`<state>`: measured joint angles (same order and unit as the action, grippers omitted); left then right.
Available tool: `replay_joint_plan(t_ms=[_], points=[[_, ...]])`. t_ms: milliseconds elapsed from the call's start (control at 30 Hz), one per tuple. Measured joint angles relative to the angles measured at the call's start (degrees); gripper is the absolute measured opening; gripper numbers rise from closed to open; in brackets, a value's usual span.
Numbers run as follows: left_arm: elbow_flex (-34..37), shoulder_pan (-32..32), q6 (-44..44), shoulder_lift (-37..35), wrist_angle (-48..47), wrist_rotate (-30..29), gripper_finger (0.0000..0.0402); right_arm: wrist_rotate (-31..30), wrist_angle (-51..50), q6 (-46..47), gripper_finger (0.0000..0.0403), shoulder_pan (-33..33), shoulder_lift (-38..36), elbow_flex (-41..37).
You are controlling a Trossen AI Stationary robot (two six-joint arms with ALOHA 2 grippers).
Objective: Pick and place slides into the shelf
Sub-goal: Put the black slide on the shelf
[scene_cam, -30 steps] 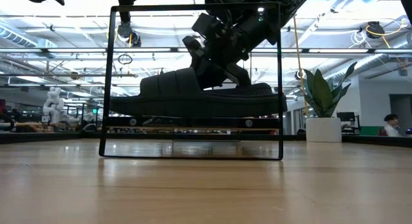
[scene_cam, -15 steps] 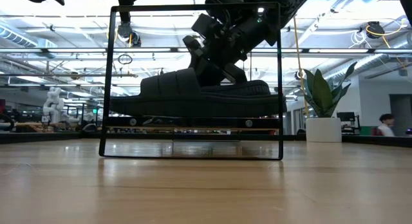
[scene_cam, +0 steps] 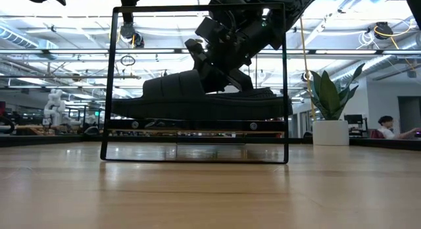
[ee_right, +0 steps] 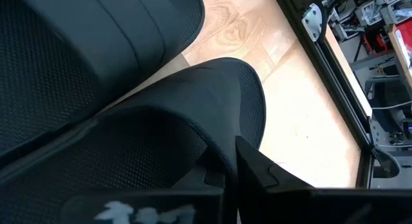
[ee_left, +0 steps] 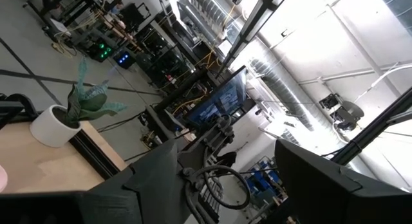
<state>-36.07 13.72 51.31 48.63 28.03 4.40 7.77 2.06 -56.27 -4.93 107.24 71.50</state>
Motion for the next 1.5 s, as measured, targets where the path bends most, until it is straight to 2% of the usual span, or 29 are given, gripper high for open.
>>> replay_joint_plan(t_ms=[800, 1300, 1500], points=[[0.0, 0.0, -0.1, 0.0, 0.0, 0.0, 0.0257, 1.5, -2.5, 0.1, 0.0002, 0.1, 0.1, 0.0], [0.0, 0.0, -0.1, 0.0, 0.0, 0.0, 0.0257, 3.0, -2.8, 3.1, 0.0038, 0.1, 0.2, 0.0], [0.0, 0.0, -0.1, 0.0, 0.0, 0.0, 0.0257, 3.1, -2.8, 3.6, 0.0069, 0.1, 0.2, 0.0]])
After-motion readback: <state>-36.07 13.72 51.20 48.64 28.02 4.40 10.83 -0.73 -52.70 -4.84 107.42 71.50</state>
